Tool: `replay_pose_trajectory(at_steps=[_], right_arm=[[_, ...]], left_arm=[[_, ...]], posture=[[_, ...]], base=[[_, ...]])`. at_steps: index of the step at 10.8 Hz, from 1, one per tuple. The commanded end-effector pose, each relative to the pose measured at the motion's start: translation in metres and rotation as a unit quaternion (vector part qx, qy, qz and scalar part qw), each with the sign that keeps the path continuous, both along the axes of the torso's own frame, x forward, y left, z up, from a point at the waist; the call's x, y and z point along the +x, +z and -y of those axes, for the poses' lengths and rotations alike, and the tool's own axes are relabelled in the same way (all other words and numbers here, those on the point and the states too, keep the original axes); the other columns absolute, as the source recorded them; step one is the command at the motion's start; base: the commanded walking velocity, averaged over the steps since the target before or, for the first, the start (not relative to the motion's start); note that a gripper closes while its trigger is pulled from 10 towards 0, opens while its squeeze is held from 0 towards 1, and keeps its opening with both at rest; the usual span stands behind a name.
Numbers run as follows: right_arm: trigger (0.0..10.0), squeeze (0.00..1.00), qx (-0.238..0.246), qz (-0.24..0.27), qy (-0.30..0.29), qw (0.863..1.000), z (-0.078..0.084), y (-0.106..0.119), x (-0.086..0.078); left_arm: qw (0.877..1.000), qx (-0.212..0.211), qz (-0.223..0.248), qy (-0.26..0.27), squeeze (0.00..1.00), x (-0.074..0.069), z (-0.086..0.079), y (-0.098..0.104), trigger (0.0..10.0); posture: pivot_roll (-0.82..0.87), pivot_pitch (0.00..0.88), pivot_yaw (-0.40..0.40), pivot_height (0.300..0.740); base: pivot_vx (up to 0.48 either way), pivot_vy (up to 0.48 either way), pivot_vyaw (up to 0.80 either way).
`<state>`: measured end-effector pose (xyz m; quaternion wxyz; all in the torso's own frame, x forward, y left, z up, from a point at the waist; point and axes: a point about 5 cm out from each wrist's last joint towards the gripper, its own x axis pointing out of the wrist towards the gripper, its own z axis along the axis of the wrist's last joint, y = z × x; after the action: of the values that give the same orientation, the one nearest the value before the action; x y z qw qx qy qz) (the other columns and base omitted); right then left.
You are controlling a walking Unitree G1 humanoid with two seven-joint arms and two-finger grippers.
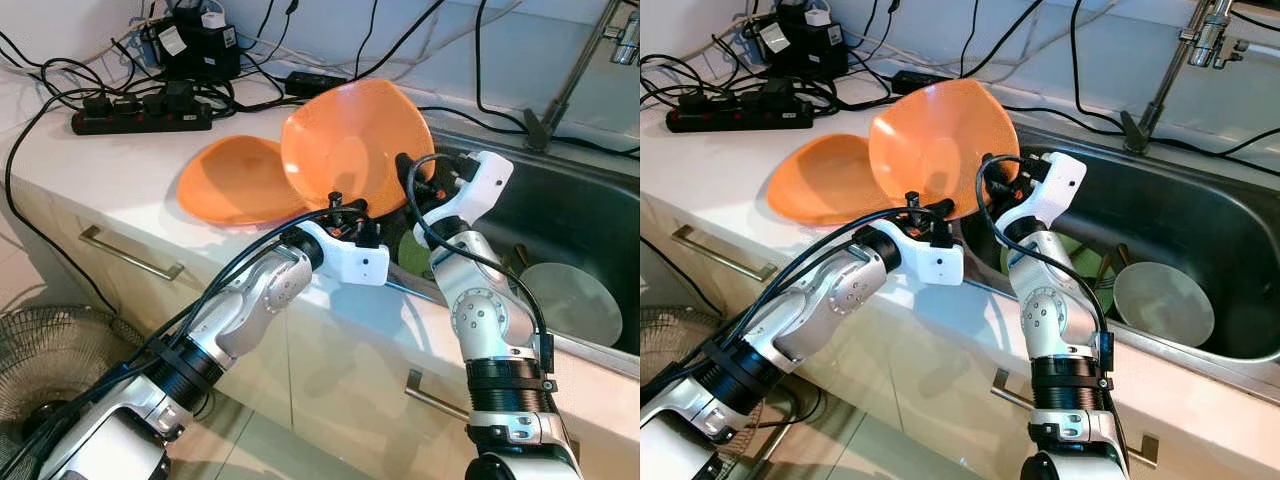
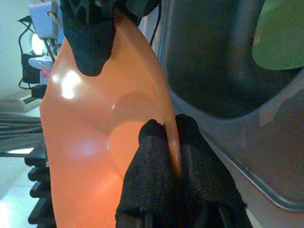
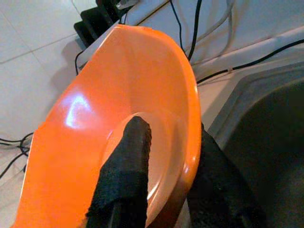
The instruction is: Kitchen organization
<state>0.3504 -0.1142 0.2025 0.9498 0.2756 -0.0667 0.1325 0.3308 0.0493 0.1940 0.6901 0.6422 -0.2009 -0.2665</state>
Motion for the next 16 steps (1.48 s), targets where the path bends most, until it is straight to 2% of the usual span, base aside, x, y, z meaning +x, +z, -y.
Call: replay_pose_trajectory(at_steps=[1,6,7,8,13,14,16], right_arm=[[0.0,0.0,-0.009,0.004,0.0,1.0,0.001,0.001,0.001],[0.0,0.0,-0.008,0.003,-0.001,1.0,0.002,0.001,0.001],[0.0,0.0,-0.008,0.002,-0.002,1.0,0.003,0.001,0.001],[0.0,0.0,-0.008,0.002,-0.002,1.0,0.003,0.001,0.001],[0.0,0.0,-0.011,-0.006,-0.029,1.0,0.009,-0.001,0.003],[0.0,0.0,-0.01,-0.014,-0.053,0.998,0.015,-0.003,0.005],[0.0,0.0,-0.023,-0.032,-0.11,0.993,0.029,-0.007,0.01]], left_arm=[[0.999,-0.011,0.032,-0.02,0.0,-0.004,0.006,0.014,10.0],[0.999,-0.011,0.035,-0.016,0.0,-0.003,0.005,0.014,10.0],[0.999,-0.016,0.036,-0.014,0.63,-0.002,0.005,0.015,10.0],[0.999,-0.02,0.036,-0.012,1.0,-0.001,0.005,0.015,10.0],[0.997,-0.04,0.066,0.006,1.0,0.002,0.001,0.026,10.0],[0.996,-0.048,0.072,0.009,0.0,0.003,0.001,0.028,10.0],[0.995,-0.061,0.078,0.01,0.0,0.002,0.002,0.03,10.0]], posture=[[0.13,0.05,-0.014,0.74],[0.13,0.055,-0.017,0.74],[0.13,0.055,-0.018,0.74],[0.13,0.058,-0.018,0.74],[0.13,0.049,-0.017,0.74],[0.13,0.044,-0.017,0.74],[0.13,0.041,-0.018,0.74]], base=[[0.0,0.0,0.0],[0.0,0.0,0.0],[0.0,0.0,0.0],[0.0,0.0,0.0],[0.0,0.0,0.0],[0.0,0.0,0.0],[0.0,0.0,0.0]])
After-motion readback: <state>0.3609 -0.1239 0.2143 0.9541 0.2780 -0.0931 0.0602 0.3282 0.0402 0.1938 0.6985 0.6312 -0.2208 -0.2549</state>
